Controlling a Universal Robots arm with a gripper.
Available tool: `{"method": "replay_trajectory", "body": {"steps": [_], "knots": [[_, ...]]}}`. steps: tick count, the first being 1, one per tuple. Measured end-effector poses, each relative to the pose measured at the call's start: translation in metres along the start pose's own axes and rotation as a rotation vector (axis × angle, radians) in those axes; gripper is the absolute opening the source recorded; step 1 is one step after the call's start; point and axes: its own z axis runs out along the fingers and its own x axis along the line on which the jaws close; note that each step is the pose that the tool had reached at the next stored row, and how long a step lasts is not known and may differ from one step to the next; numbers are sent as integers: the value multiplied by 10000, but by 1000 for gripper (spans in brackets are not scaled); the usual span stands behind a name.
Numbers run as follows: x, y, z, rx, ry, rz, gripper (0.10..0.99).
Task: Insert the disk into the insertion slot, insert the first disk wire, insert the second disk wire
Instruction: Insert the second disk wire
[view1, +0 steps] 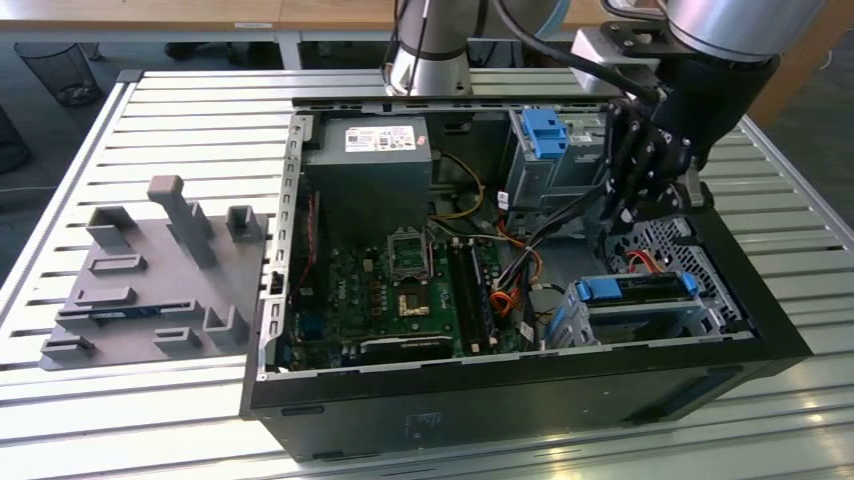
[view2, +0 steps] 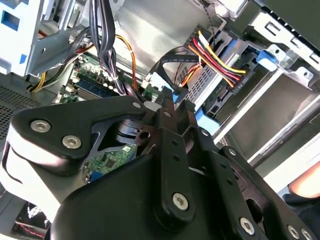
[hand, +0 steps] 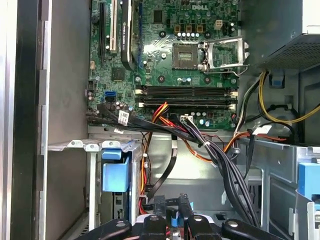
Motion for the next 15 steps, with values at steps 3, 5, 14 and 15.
{"method": "replay_trajectory", "body": {"steps": [3, 5, 14, 15], "knots": [[-1, -1, 18, 1, 28, -8, 247], [-2, -4, 31, 1, 114, -11, 247], [-21, -29, 62, 1, 347, -17, 149], [-22, -31, 64, 1, 361, -16, 149]]}}
